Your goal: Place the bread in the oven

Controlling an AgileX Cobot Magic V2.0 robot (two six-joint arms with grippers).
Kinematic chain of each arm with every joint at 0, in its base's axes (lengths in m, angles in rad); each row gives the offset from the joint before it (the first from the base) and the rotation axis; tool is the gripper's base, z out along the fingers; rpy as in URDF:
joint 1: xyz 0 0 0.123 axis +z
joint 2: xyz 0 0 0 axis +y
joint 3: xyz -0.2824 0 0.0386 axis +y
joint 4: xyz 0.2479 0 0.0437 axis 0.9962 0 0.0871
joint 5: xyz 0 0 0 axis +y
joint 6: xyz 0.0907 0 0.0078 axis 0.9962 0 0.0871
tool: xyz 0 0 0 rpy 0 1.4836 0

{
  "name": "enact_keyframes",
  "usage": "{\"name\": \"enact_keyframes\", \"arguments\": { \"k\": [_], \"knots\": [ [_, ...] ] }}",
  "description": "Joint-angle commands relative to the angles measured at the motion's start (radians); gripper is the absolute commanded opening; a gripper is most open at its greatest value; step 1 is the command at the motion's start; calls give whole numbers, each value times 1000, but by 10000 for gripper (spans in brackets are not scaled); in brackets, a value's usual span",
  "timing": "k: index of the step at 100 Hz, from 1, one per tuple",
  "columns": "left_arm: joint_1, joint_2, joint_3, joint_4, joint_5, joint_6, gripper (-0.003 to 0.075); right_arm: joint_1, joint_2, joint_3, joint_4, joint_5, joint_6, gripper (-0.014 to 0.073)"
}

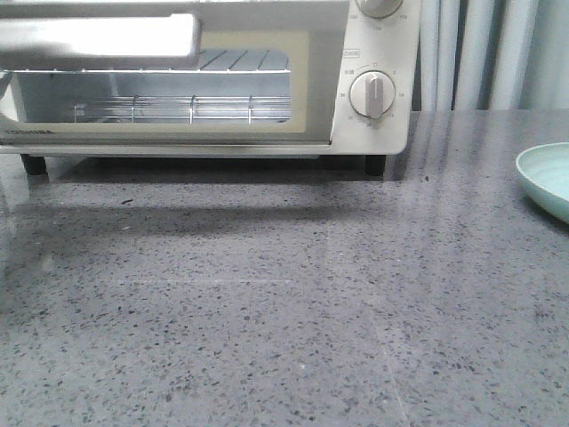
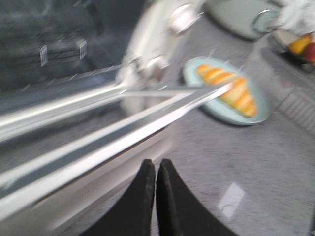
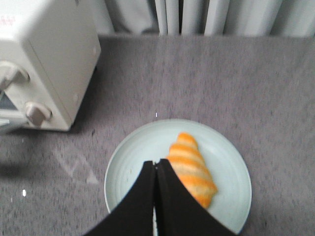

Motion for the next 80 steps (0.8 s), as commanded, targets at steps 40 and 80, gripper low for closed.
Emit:
{"name": "enact_keyframes", "arguments": {
  "k": [40,80],
  "knots": [
    [-3,-416,-24,-58,246,2,-22,3,72,-8,4,8,-8,171],
    [-3,-418,-24,-58,247,1,-21,3,366,-8,-8,8,-8,507]
  ]
}}
